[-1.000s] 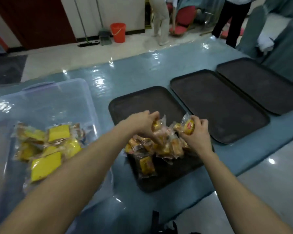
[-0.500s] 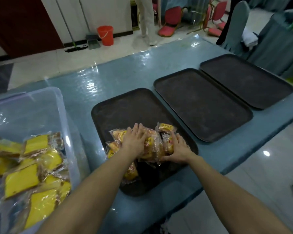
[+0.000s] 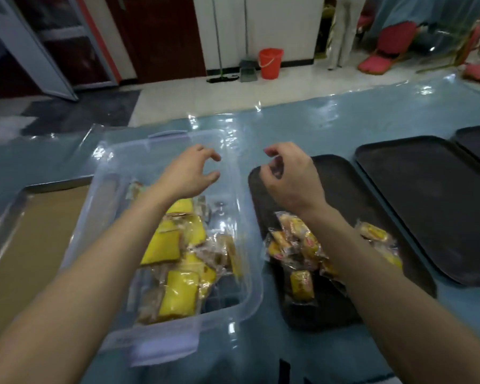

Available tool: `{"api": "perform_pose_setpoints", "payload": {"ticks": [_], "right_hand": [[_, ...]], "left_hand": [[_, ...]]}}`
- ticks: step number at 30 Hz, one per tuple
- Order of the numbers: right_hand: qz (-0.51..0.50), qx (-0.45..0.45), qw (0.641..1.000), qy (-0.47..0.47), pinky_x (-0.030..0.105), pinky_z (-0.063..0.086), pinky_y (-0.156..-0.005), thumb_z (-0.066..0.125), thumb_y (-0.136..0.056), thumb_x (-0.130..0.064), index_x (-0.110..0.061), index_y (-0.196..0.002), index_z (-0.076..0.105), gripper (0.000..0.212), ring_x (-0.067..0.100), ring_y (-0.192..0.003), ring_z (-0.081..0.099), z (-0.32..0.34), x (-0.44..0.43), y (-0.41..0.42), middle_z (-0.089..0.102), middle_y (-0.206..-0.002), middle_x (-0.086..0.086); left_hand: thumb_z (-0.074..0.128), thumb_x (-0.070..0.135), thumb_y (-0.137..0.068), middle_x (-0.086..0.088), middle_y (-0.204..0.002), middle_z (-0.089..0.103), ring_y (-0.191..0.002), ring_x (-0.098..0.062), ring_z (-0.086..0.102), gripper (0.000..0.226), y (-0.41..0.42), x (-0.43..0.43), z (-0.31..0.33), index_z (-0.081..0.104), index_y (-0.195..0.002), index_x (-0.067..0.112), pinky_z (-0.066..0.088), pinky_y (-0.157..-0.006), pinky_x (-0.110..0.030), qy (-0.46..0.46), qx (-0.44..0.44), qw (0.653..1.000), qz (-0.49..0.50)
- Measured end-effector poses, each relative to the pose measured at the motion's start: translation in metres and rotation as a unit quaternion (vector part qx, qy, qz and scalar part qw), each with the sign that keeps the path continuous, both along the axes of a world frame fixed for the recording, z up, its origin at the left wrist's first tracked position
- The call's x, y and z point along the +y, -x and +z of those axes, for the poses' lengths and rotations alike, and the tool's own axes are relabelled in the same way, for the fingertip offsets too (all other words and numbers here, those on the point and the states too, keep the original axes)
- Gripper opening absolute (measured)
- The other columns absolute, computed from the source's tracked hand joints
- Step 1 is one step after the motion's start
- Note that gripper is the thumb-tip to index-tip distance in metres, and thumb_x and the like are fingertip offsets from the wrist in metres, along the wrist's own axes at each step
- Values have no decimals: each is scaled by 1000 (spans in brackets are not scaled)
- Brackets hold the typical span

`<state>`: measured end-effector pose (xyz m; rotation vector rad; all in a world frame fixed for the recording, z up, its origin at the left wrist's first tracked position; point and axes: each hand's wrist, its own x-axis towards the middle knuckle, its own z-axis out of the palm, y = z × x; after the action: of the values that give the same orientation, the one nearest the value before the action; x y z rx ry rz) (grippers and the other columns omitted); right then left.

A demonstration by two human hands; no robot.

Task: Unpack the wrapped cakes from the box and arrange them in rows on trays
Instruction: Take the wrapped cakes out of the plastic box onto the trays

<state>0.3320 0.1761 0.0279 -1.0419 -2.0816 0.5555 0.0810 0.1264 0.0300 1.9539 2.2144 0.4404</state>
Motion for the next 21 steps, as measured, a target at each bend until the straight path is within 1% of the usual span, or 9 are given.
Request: {"api": "perform_pose_setpoints", "payload": {"ticks": [2, 4, 6, 8, 10, 12, 15, 18, 21], "right_hand": [[58, -9, 998, -14, 42, 59, -85, 67, -95, -24, -12, -122, 70, 30, 15, -93, 66, 10, -13, 54, 66, -111, 2], [115, -96, 989, 14, 43, 55, -97, 69, -95, -29, -13, -135, 65, 43, 24, -111, 66, 8, -23, 100, 63, -128, 6], [162, -229, 957, 80, 42, 48, -106, 78, -92, -39, -17, -155, 47, 74, 31, -133, 56, -4, -30, 138, 49, -152, 10], [186, -351, 908, 137, 46, 48, -109, 92, -77, -52, -19, -166, 27, 115, 37, -140, 51, -27, -34, 168, 37, -161, 14], [181, -433, 863, 186, 52, 47, -114, 97, -59, -67, -19, -169, 10, 149, 42, -146, 45, -58, -36, 193, 28, -168, 17], [147, -460, 839, 250, 58, 36, -123, 95, -46, -79, -19, -170, -11, 173, 44, -158, 26, -90, -36, 212, 10, -177, 18], [93, -437, 824, 347, 64, 26, -127, 96, -31, -81, -25, -160, -38, 193, 47, -163, 7, -134, -36, 226, -5, -179, 17], [71, -374, 838, 391, 60, 25, -129, 101, -29, -75, -26, -158, -41, 198, 42, -164, 5, -157, -47, 226, -5, -179, 13], [39, -328, 867, 374, 58, 33, -126, 105, -39, -63, -19, -166, -26, 187, 42, -162, 18, -153, -60, 232, 10, -177, 17]], "left_hand": [[76, 22, -96, -15, -139, 64, -134, -35, 57, 41, 53, -21, -11, 69, -136, 16, 45, -112, -45, 45, 24, 997, 60], [78, 22, -92, -14, -143, 63, -135, -35, 56, 49, 98, -43, -29, 66, -139, 21, 47, -112, -47, 109, 60, 988, 96], [83, 40, -83, -12, -151, 57, -142, -34, 49, 71, 130, -61, -50, 58, -148, 27, 42, -117, -48, 191, 128, 969, 94], [85, 56, -74, -13, -165, 40, -157, -35, 29, 98, 145, -72, -68, 43, -160, 29, 25, -128, -51, 276, 226, 933, 54], [89, 59, -70, -19, -175, 17, -165, -39, 7, 119, 146, -74, -82, 28, -168, 31, 9, -132, -58, 311, 312, 897, 13], [86, 62, -78, -20, -180, 1, -165, -44, -5, 123, 142, -67, -94, 13, -172, 32, -2, -132, -63, 323, 360, 875, -7], [75, 64, -89, -19, -180, -8, -165, -46, -12, 122, 143, -57, -109, -7, -173, 30, -4, -129, -68, 354, 407, 842, -21], [71, 55, -94, -21, -179, 10, -165, -48, 3, 111, 144, -49, -117, 0, -173, 23, 4, -129, -69, 342, 425, 838, -24], [64, 38, -100, -15, -157, 53, -148, -46, 44, 67, 136, -41, -111, 42, -160, 18, 26, -123, -67, 308, 437, 844, -45]]}}
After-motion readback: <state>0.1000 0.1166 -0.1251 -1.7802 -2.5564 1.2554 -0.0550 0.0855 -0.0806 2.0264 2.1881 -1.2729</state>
